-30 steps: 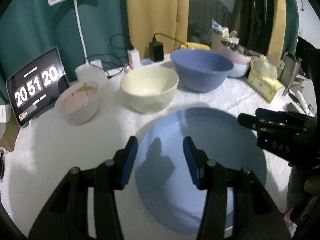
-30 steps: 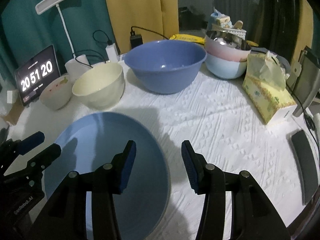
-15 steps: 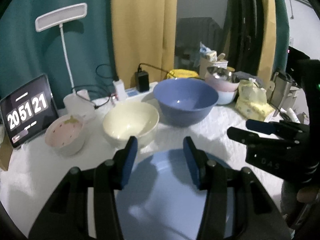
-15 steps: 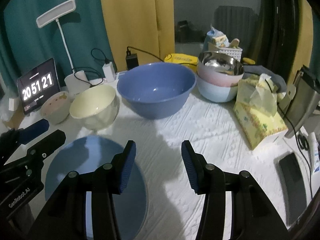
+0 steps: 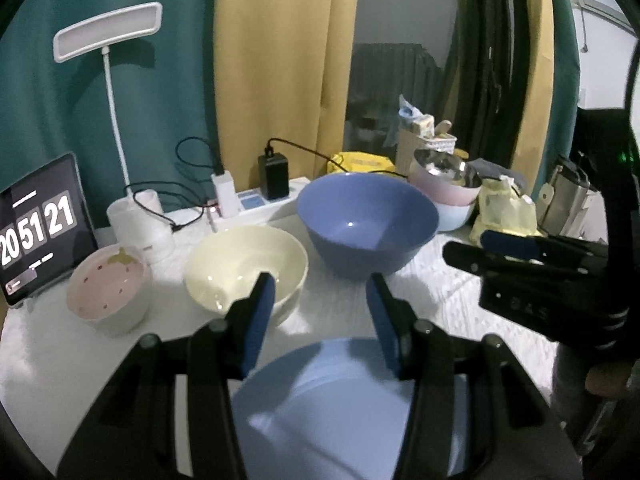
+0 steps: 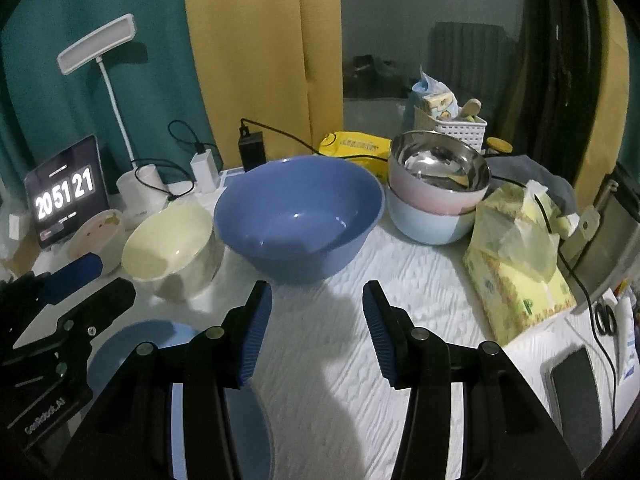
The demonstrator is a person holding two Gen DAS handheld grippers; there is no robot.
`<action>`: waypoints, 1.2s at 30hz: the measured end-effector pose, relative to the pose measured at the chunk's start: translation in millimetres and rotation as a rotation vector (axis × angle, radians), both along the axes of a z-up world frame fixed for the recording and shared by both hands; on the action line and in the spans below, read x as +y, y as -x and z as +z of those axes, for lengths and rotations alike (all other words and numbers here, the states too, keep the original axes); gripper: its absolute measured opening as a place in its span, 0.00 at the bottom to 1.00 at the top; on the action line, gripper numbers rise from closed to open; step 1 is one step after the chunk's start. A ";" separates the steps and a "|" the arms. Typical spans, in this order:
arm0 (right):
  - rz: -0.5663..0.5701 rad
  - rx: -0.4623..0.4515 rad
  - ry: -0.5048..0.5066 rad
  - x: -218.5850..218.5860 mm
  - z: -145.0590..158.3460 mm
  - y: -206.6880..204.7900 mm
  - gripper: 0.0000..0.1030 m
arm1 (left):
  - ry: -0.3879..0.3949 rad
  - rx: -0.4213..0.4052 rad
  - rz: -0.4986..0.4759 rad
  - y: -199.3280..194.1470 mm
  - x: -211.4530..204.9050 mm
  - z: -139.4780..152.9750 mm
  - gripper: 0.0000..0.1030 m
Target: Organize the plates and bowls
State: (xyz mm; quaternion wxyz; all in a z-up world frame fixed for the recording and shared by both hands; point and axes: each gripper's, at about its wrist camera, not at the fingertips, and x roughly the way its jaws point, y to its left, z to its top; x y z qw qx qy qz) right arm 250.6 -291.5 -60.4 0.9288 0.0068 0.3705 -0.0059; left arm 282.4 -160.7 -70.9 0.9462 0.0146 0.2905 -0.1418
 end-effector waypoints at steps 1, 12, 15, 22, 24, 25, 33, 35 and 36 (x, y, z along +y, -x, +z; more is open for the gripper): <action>-0.002 -0.003 -0.001 -1.4 0.1 -3.3 0.49 | 0.000 -0.004 -0.003 -2.2 -1.6 0.0 0.48; -0.057 0.007 -0.007 -22.3 -15.2 -54.4 0.49 | -0.002 0.006 -0.009 -31.5 -10.9 -3.9 0.48; -0.073 0.032 -0.018 -29.4 -24.3 -63.0 0.49 | -0.004 0.014 -0.014 -37.5 -13.4 -6.7 0.48; -0.084 0.085 -0.041 -41.5 -49.7 -66.8 0.49 | -0.007 0.056 -0.034 -52.0 -24.4 -20.7 0.48; -0.091 0.104 -0.049 -45.8 -58.9 -67.2 0.49 | -0.007 0.068 -0.040 -55.7 -28.8 -24.5 0.48; -0.096 0.114 -0.055 -48.4 -63.3 -68.0 0.49 | -0.004 0.071 -0.045 -57.2 -31.2 -26.1 0.48; -0.135 0.133 -0.104 -65.0 -84.0 -70.6 0.49 | -0.028 0.099 -0.087 -73.0 -52.3 -36.1 0.48; -0.146 0.140 -0.124 -69.1 -87.0 -71.3 0.49 | -0.033 0.105 -0.099 -75.4 -55.8 -38.4 0.48; -0.149 0.138 -0.133 -70.6 -87.1 -71.0 0.49 | -0.034 0.109 -0.101 -77.0 -58.0 -40.1 0.48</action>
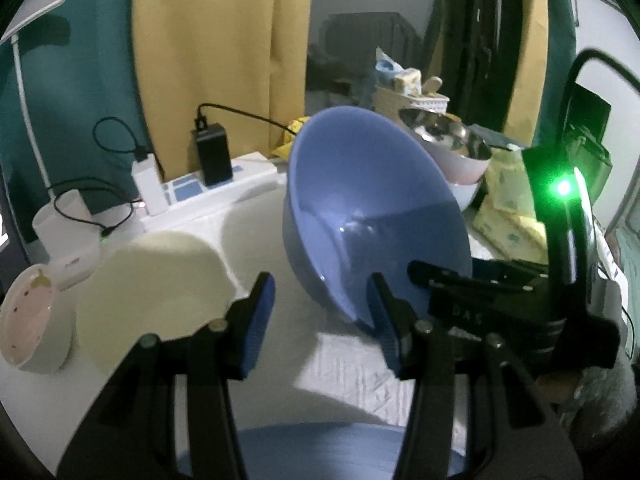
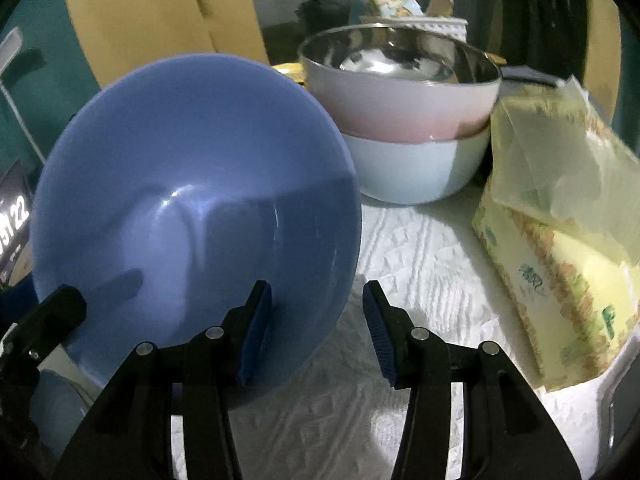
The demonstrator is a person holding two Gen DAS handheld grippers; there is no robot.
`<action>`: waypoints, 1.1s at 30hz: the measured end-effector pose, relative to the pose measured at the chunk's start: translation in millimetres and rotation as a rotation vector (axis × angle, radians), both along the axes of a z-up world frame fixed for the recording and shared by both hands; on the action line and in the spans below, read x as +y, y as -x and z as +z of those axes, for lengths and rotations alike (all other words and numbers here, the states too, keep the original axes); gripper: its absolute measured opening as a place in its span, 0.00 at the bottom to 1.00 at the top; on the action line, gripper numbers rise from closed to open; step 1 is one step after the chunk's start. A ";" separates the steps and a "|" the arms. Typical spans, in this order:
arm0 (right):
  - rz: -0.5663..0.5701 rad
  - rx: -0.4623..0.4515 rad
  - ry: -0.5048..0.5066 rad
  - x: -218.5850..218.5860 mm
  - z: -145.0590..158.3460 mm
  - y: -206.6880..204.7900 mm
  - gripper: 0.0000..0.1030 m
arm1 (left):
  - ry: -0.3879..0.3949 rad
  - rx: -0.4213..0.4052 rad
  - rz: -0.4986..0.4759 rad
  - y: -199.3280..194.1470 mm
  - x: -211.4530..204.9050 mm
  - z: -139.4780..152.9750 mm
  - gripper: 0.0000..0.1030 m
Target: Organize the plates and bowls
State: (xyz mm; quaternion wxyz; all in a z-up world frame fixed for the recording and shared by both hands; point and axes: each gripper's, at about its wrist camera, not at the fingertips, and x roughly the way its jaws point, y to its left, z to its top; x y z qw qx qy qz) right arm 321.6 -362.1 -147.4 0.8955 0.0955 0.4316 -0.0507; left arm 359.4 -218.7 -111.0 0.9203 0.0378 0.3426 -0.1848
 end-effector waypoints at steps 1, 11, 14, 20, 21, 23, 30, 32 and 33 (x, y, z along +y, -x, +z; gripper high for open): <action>0.001 -0.007 -0.008 -1.2 0.2 0.1 0.49 | 0.000 0.004 -0.001 -1.5 -1.4 -1.6 0.48; 0.031 -0.020 -0.013 -0.6 0.0 -3.3 0.38 | -0.022 -0.007 -0.002 -7.3 -8.9 -9.4 0.47; 0.045 -0.027 0.009 5.9 0.5 -0.2 0.29 | -0.019 -0.011 -0.015 -6.3 -10.8 -8.9 0.47; 0.047 -0.032 -0.005 6.4 6.1 5.4 0.26 | -0.019 -0.015 -0.017 -5.2 -9.8 -6.6 0.47; 0.048 -0.035 -0.007 6.8 7.9 4.5 0.26 | -0.014 -0.013 -0.015 -4.6 -8.6 -5.3 0.47; 0.052 -0.043 -0.005 7.8 11.5 8.2 0.26 | -0.003 -0.010 -0.011 -3.7 -5.8 -3.2 0.47; 0.058 -0.064 0.000 17.0 26.3 20.0 0.26 | 0.025 -0.013 -0.014 5.9 2.3 7.4 0.47; 0.055 -0.068 -0.002 19.9 30.4 25.8 0.26 | 0.029 -0.022 -0.018 10.9 3.7 11.2 0.47; 0.055 -0.070 -0.002 21.0 32.2 28.3 0.26 | 0.032 -0.025 -0.021 12.6 4.6 13.0 0.47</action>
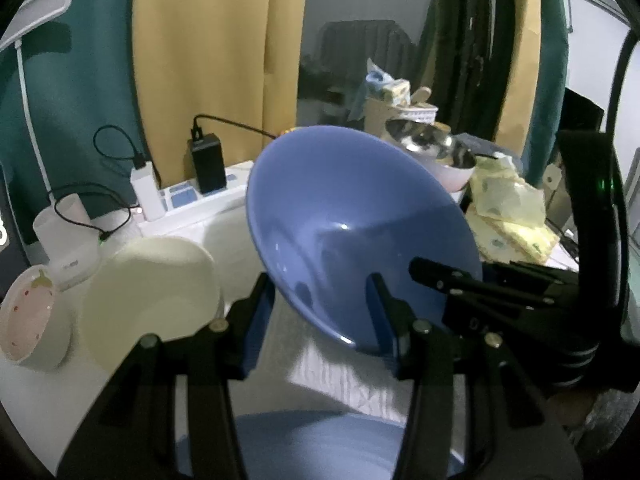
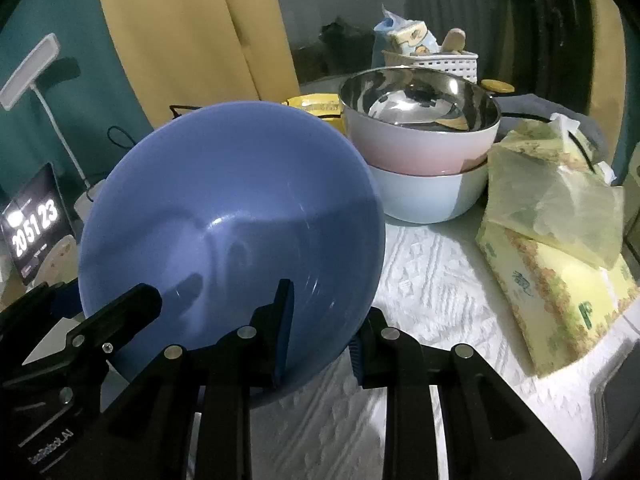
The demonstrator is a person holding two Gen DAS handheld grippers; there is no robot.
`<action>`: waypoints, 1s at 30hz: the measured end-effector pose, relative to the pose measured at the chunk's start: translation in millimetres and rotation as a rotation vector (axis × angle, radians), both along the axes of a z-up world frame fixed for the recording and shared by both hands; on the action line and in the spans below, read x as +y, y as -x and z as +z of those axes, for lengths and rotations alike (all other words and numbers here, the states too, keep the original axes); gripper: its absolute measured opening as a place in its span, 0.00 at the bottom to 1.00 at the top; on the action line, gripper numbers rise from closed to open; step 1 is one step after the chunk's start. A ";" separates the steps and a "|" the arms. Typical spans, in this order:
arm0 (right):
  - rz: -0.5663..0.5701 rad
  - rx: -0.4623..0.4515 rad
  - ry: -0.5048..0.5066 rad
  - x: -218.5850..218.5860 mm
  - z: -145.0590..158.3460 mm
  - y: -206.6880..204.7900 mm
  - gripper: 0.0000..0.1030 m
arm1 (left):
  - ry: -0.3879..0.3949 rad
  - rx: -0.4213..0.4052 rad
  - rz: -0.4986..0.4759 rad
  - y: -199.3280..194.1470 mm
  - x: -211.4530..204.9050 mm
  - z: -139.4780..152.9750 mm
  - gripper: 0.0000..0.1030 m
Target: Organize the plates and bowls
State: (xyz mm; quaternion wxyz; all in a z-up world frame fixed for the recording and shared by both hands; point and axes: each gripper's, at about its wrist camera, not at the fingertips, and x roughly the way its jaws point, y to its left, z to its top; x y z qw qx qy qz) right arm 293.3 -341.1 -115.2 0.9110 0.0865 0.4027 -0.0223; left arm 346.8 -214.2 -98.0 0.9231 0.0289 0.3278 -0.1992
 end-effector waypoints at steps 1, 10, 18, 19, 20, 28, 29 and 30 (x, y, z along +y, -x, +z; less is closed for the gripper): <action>-0.002 -0.002 0.000 0.0 2.2 2.4 0.26 | 0.002 -0.003 -0.002 1.7 0.9 1.4 0.47; -0.016 -0.021 0.010 8.6 21.3 22.2 0.26 | 0.017 -0.028 -0.010 24.9 7.4 16.2 0.47; -0.014 -0.042 0.022 18.9 36.2 44.5 0.27 | 0.031 -0.049 -0.007 49.3 18.0 27.5 0.47; -0.012 -0.045 0.023 20.8 37.9 47.5 0.27 | 0.033 -0.050 -0.005 52.3 19.7 28.5 0.47; -0.011 -0.047 0.024 22.3 39.2 49.7 0.27 | 0.034 -0.052 -0.004 55.6 21.3 29.4 0.47; 0.004 -0.059 0.032 39.0 48.8 72.1 0.27 | 0.055 -0.057 0.008 78.3 36.1 36.7 0.47; 0.006 -0.062 0.034 41.1 49.9 74.5 0.27 | 0.056 -0.058 0.009 80.2 37.5 36.8 0.47; 0.009 -0.064 0.035 43.7 51.0 77.0 0.27 | 0.059 -0.060 0.013 84.0 40.1 37.6 0.47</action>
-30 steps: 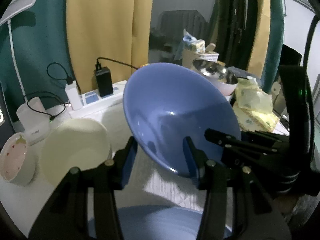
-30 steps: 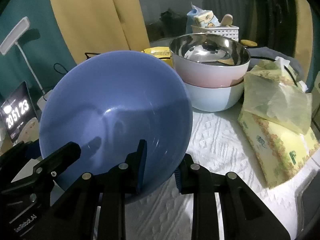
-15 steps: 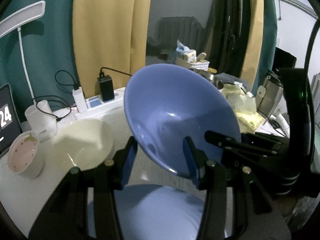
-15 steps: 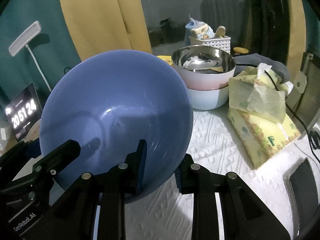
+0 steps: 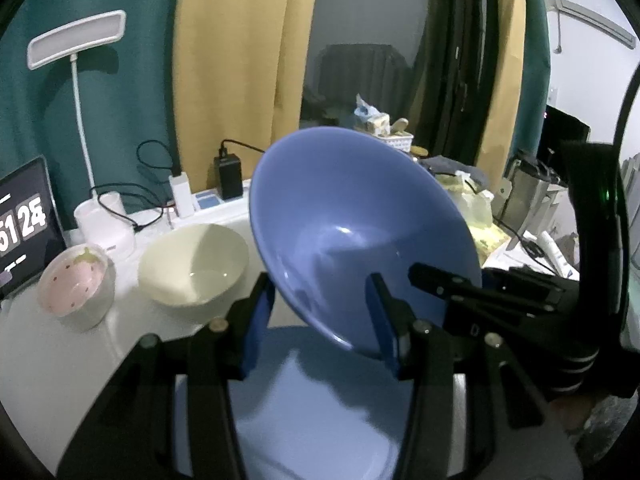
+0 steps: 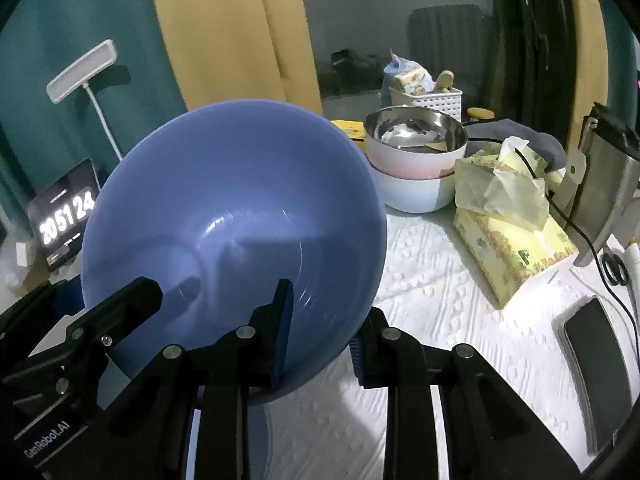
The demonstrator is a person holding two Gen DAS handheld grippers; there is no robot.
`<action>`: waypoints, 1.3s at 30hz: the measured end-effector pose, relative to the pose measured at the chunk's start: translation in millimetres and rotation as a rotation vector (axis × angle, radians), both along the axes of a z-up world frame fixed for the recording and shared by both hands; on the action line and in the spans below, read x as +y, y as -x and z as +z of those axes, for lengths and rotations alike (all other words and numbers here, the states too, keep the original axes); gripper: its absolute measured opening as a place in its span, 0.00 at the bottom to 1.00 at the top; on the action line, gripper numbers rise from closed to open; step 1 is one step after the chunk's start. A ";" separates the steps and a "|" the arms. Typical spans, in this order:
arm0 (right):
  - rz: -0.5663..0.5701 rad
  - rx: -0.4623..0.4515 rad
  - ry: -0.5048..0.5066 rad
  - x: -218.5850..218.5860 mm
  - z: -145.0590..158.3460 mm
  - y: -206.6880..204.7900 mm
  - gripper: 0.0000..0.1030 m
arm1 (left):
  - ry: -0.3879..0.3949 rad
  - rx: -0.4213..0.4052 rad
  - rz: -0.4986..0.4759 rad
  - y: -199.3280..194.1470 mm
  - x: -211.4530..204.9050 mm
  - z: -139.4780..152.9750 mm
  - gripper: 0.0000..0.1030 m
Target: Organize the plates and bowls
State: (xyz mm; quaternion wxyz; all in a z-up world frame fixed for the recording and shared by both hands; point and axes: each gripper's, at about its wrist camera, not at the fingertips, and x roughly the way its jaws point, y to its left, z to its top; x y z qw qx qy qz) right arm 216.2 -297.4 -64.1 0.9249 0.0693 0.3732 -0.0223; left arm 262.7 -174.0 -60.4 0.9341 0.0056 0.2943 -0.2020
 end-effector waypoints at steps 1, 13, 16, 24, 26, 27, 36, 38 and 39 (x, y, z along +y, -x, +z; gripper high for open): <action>0.002 -0.001 0.001 1.3 0.4 1.0 0.27 | 0.001 0.000 0.002 1.9 1.0 0.4 0.47; 0.030 0.005 0.000 27.0 2.4 23.7 0.27 | 0.005 0.003 0.030 33.1 25.3 -1.3 0.47; 0.036 0.011 -0.001 35.2 0.6 29.9 0.27 | 0.006 0.009 0.037 40.7 32.2 -3.3 0.47; 0.064 0.027 0.009 56.6 -3.8 41.8 0.27 | 0.013 0.022 0.065 59.0 53.2 -8.5 0.47; 0.073 0.032 0.012 60.9 -5.6 43.5 0.27 | 0.014 0.027 0.070 62.4 57.9 -10.3 0.47; 0.077 0.034 0.013 63.0 -6.7 44.6 0.27 | 0.015 0.031 0.074 65.0 60.8 -11.9 0.47; 0.112 0.064 0.032 83.3 -16.0 52.8 0.27 | 0.031 0.056 0.106 79.6 78.0 -21.7 0.47; 0.120 0.076 0.034 87.6 -18.6 53.3 0.27 | 0.032 0.062 0.113 82.1 80.8 -23.7 0.47; 0.122 0.082 0.035 88.4 -19.6 53.1 0.27 | 0.033 0.066 0.116 83.5 82.8 -24.7 0.47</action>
